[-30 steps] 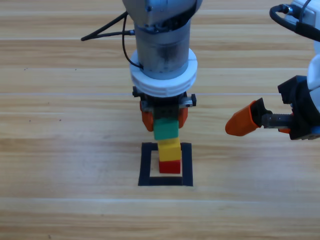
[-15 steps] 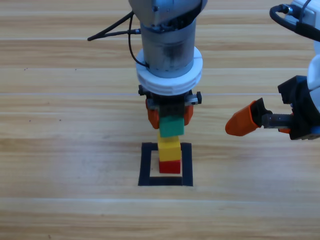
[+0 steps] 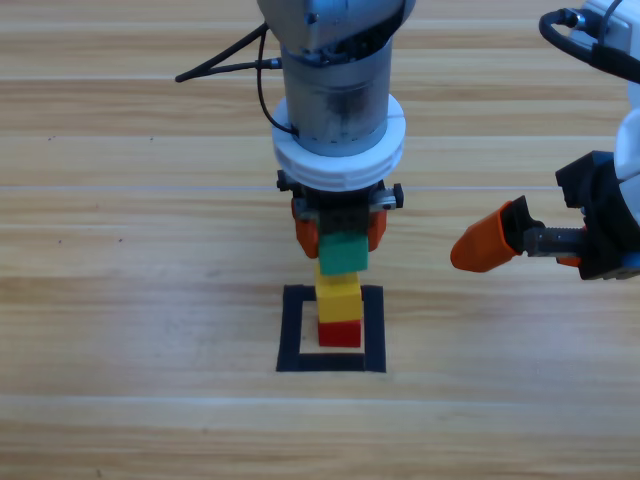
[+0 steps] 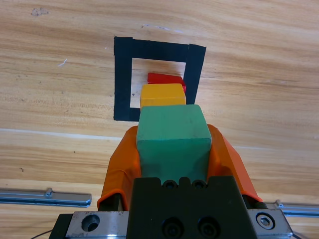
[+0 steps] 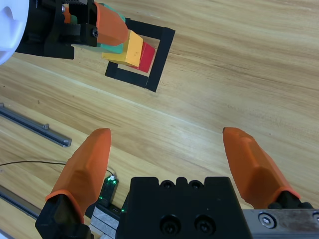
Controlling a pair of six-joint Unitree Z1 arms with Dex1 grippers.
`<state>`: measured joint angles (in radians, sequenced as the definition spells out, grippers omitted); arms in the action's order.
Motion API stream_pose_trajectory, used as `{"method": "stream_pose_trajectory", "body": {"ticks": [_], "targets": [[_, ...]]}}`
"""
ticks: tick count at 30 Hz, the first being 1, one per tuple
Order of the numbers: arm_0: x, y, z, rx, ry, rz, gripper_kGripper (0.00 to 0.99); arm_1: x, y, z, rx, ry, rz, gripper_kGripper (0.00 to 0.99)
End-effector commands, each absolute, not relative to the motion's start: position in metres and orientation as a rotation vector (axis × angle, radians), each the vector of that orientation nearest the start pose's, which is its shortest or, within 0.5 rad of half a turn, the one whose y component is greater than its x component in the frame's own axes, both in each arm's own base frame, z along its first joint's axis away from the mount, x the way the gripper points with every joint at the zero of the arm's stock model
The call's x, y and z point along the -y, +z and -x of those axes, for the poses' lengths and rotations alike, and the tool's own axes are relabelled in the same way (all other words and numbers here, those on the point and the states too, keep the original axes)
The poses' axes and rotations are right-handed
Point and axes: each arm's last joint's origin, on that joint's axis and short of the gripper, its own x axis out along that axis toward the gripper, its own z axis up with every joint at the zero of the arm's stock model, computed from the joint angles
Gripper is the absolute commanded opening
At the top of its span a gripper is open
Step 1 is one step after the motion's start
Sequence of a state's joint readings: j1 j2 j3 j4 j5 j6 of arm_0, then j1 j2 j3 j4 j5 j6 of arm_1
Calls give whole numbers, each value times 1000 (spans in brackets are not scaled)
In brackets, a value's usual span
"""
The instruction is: Stack the blocks in the rectangular block: red at the bottom, yellow in the middle, green on top
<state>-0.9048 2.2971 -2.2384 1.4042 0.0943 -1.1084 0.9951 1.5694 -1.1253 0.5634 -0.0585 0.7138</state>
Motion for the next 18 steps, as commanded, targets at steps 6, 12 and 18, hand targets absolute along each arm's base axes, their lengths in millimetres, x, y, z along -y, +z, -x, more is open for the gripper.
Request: {"method": "stream_pose_trajectory", "body": {"ticks": [6,12,18], "targets": [[374,256,-289,-1476,174,110,97,-230,306,-159,-1138,470,-115,990],[374,254,-289,-1482,177,102,97,-230,306,-160,-1137,471,-115,990],[374,253,-289,-1483,177,99,97,-230,306,-160,-1137,471,-115,990]]}}
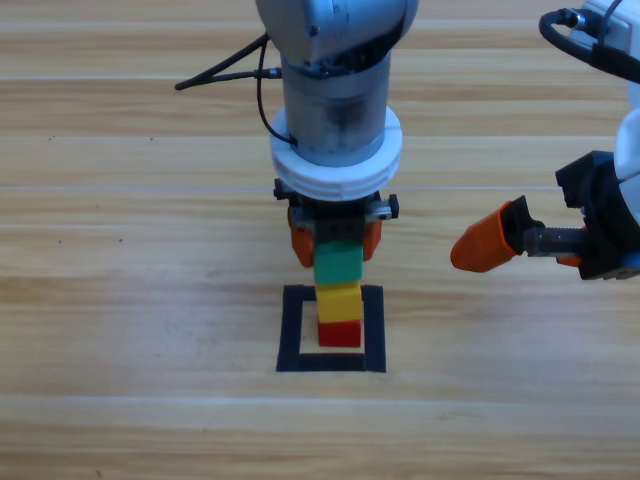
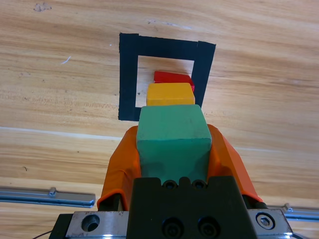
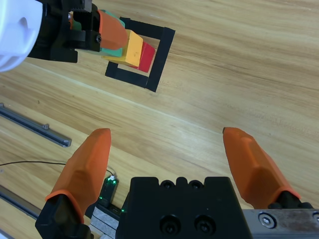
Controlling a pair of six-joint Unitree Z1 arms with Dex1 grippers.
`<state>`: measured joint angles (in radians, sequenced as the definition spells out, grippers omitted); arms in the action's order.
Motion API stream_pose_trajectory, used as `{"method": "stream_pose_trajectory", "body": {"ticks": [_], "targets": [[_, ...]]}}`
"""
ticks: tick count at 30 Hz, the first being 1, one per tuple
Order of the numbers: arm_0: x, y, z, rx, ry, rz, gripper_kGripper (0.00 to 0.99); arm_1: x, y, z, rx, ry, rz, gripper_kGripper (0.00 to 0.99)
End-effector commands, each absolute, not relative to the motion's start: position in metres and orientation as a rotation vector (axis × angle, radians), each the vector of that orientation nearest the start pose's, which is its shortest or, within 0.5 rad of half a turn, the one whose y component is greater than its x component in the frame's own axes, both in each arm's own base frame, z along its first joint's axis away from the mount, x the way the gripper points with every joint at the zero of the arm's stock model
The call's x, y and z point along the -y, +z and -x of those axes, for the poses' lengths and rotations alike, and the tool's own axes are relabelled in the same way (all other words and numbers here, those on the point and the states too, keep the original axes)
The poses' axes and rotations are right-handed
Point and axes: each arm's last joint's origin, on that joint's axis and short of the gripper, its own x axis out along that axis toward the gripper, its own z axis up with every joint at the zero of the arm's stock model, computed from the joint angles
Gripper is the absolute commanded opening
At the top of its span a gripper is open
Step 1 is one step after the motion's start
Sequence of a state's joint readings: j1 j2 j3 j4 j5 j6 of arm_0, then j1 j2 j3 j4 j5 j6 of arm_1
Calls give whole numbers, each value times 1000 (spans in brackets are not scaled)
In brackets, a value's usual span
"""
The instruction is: Stack the blocks in the rectangular block: red at the bottom, yellow in the middle, green on top
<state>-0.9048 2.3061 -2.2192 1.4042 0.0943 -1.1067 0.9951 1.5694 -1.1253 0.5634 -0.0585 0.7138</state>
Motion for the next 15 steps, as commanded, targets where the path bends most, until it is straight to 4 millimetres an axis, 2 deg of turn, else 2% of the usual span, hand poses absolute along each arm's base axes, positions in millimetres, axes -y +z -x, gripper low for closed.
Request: {"method": "stream_pose_trajectory", "body": {"ticks": [1,15], "targets": [[374,252,-289,-1484,177,97,97,-230,306,-160,-1138,468,-115,990],[376,246,-290,-1490,181,90,97,-230,306,-160,-1138,468,-115,990]]}}
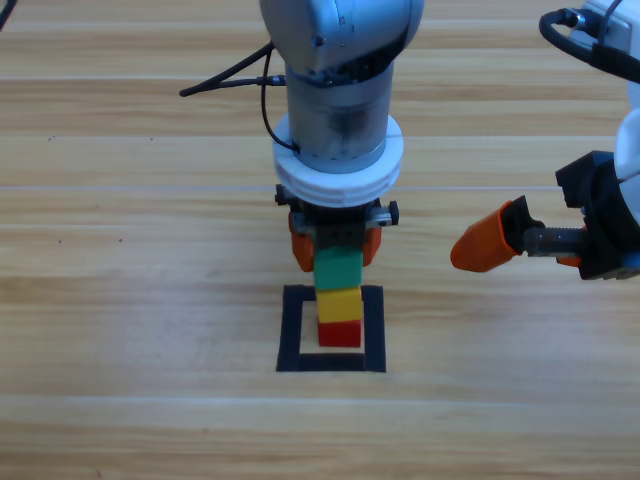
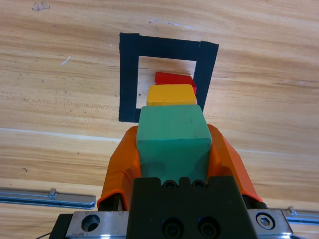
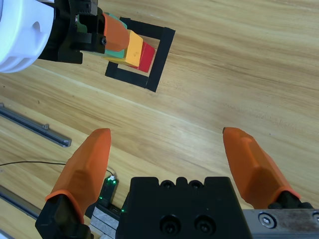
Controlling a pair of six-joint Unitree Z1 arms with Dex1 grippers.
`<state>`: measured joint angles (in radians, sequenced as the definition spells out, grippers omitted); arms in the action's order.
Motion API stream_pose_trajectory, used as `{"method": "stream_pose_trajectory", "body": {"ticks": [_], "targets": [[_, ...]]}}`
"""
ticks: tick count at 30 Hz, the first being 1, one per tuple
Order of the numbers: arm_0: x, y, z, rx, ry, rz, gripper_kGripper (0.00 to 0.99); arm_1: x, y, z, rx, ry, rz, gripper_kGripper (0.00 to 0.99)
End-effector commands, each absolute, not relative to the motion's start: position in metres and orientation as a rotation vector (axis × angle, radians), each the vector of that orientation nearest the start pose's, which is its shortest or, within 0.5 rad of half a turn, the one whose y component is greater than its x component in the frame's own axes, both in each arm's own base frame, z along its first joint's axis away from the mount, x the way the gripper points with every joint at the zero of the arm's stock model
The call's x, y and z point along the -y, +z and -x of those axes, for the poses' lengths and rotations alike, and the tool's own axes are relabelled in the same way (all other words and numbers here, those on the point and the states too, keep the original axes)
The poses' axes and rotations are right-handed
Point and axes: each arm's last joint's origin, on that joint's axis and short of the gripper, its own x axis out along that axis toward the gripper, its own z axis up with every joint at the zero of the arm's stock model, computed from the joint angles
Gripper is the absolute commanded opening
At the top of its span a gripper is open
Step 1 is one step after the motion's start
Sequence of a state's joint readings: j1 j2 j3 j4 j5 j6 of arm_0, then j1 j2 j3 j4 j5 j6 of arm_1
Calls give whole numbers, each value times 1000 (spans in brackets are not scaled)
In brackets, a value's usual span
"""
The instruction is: Stack the blocks in the rectangular block: red at the bottom, yellow in the middle, green on top
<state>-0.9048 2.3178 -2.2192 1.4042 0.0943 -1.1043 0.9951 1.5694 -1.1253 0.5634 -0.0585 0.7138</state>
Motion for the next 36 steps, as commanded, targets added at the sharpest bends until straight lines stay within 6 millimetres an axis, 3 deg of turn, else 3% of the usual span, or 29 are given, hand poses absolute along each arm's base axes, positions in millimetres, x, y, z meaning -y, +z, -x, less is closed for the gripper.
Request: {"method": "stream_pose_trajectory", "body": {"ticks": [1,31,33,34,36], "targets": [[377,246,-290,-1490,180,89,97,-230,306,-159,-1138,470,-115,990],[381,240,-291,-1495,178,81,112,-230,306,-159,-1139,472,-114,990],[380,244,-291,-1491,170,84,186,-230,306,-160,-1136,472,-113,990],[381,245,-291,-1488,161,87,304,-230,306,-160,-1136,472,-113,990],[381,249,-291,-1485,155,94,706,-230,306,-160,-1134,470,-111,990]]}}
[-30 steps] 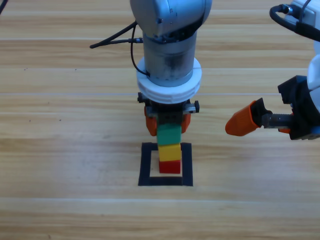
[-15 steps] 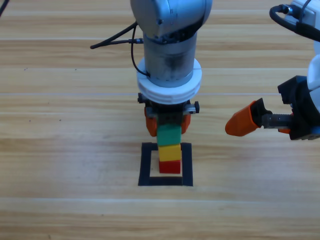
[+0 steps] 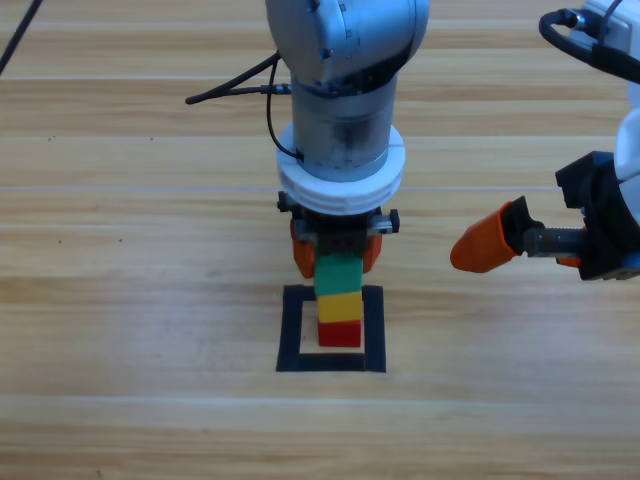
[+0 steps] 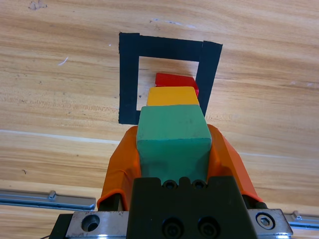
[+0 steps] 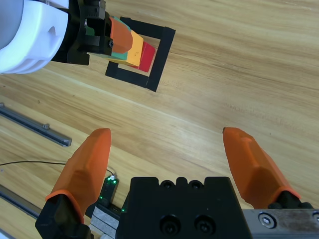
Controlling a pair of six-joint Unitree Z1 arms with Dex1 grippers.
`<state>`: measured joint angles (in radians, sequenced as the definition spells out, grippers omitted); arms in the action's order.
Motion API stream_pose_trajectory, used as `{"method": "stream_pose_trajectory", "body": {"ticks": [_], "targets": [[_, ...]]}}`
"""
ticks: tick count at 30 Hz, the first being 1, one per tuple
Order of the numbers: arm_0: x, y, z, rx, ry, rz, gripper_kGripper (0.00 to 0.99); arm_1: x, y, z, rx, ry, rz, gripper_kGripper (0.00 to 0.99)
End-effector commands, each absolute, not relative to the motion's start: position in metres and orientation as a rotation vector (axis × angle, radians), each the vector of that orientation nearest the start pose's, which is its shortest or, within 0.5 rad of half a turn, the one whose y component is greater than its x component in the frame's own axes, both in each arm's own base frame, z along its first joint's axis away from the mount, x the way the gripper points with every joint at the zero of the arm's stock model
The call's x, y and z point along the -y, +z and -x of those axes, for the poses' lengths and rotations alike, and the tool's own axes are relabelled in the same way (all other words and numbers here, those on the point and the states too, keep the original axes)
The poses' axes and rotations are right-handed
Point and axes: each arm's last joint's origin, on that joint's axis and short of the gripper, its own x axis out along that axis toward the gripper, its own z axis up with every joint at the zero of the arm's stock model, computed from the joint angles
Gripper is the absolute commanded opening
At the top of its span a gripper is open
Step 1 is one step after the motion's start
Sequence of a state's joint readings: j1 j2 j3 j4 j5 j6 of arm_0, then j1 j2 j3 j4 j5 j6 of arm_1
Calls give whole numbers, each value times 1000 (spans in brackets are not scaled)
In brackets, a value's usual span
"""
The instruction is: Stack the blocks in the rectangular block: red at the bottom, yellow in the middle, green on top
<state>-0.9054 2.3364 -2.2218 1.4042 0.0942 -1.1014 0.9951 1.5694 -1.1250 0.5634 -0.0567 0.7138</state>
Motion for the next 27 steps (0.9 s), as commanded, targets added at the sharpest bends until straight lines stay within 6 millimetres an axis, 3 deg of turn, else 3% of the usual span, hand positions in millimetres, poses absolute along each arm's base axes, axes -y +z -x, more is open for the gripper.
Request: {"method": "stream_pose_trajectory", "body": {"ticks": [1,3,4,12,14,18,20,24,27], "targets": [[380,250,-290,-1483,154,94,830,-230,306,-160,-1130,465,-110,990],[378,255,-289,-1476,152,99,968,-230,306,-161,-1116,450,-103,990],[376,259,-289,-1471,148,101,989,-229,306,-161,-1112,445,-100,990],[376,268,-289,-1447,125,104,990,-233,302,-165,-1107,440,-72,990],[374,295,-285,-1376,82,127,990,-236,300,-166,-1112,438,-64,990],[368,356,-247,-1172,7,106,990,-237,302,-167,-1105,439,-68,990],[367,382,-214,-1056,-38,64,990,-236,302,-168,-1097,437,-67,990],[365,403,-167,-939,-94,1,990,-236,302,-168,-1083,425,-58,990],[360,407,-136,-887,-118,-50,990,-236,302,-169,-1082,424,-57,990]]}}
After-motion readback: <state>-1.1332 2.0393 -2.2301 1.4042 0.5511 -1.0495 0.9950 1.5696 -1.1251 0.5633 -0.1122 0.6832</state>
